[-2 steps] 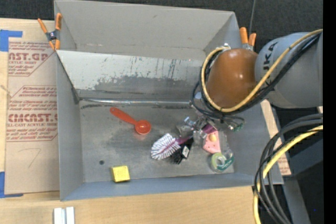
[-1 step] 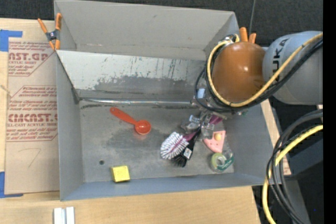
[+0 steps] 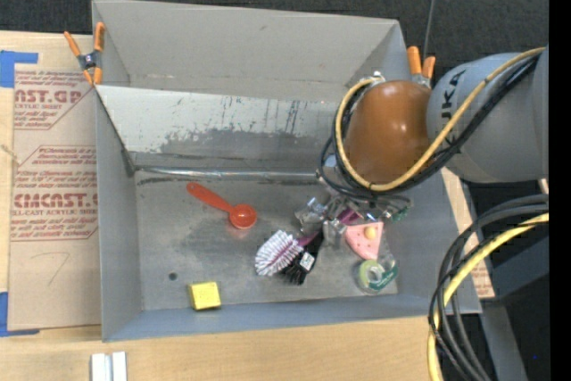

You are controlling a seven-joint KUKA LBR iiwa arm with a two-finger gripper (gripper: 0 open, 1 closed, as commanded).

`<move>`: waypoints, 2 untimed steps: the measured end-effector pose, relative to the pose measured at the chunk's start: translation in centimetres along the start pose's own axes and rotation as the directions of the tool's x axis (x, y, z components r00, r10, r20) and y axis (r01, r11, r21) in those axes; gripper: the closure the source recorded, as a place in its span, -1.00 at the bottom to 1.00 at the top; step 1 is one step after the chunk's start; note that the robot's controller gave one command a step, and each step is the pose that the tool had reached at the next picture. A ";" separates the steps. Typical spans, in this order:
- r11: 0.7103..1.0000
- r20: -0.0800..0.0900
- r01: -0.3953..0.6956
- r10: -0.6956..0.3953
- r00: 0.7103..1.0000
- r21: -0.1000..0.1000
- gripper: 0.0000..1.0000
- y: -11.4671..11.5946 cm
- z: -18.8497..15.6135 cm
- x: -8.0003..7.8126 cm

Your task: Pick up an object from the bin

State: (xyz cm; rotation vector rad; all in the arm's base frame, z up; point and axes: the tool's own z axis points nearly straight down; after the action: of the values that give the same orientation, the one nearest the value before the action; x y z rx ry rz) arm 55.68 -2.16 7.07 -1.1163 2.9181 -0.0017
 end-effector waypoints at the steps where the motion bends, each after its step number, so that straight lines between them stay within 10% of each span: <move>1: 0.945 0.002 0.326 -0.326 0.945 -0.001 1.00 -1.3 -1.6 0.5; 2: 1.000 0.007 0.030 -0.030 1.000 0.001 1.00 -0.4 -10.3 1.1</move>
Offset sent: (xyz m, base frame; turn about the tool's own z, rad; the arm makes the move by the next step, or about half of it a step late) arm -0.0088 -0.0123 0.1003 -0.0314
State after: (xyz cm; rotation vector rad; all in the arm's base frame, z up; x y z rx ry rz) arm 54.95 -3.27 17.37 -1.1572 2.8947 -0.0001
